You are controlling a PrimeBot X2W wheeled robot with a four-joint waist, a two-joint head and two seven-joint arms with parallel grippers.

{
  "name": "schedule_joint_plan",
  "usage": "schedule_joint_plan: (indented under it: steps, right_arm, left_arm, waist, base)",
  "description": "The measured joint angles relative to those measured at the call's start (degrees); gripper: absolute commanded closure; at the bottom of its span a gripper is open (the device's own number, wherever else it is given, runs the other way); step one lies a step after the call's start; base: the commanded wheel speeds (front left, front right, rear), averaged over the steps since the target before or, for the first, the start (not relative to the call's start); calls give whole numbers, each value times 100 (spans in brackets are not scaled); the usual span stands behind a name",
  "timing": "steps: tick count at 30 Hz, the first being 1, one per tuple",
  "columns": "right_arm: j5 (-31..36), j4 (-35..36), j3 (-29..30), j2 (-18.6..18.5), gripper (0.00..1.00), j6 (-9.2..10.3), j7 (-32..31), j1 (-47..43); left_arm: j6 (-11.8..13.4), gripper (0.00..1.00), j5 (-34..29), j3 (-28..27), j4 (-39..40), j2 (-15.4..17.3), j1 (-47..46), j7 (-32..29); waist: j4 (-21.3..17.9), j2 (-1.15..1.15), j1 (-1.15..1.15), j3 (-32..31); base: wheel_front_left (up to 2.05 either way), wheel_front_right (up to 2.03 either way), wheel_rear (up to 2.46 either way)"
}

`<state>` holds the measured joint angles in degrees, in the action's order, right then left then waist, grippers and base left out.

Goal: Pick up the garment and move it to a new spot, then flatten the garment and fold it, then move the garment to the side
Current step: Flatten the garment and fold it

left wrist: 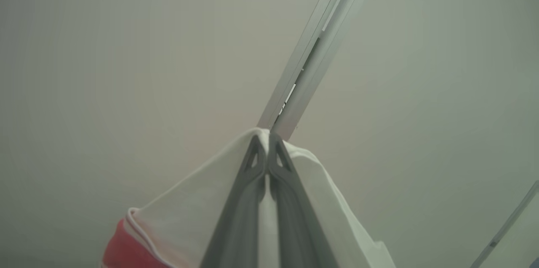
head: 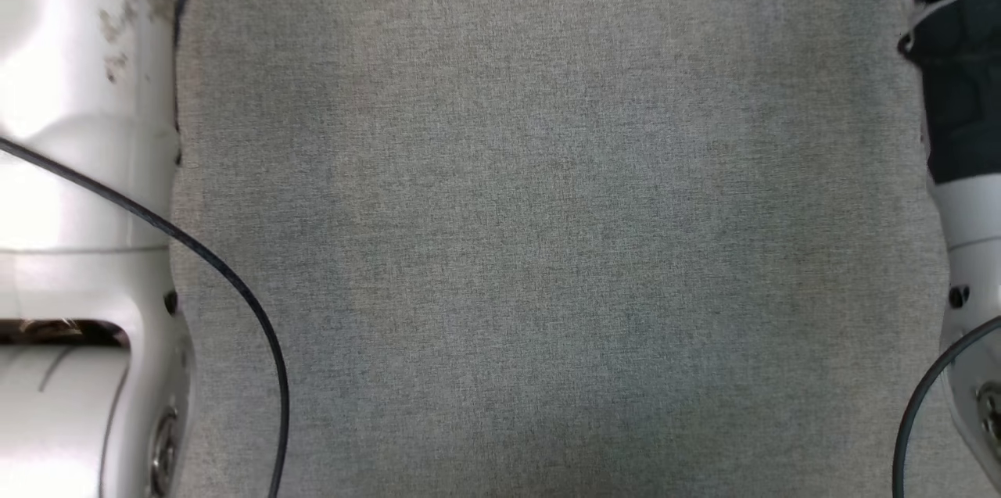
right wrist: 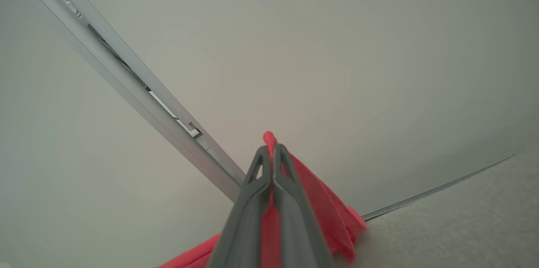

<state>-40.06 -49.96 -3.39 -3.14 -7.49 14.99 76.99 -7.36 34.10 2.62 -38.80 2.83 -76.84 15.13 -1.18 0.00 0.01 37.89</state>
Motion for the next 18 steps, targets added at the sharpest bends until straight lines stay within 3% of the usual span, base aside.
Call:
schedule_joint_plan:
  steps: [18]
  right_arm:
    - [-918, -586, -970, -186, 100, 0, 2, -1844]
  left_arm:
    - [-1, 100, 147, 265, -690, -11, 2251, 0]
  waist:
    - [34, 0, 0, -1322]
  base:
    - [0, 0, 0]
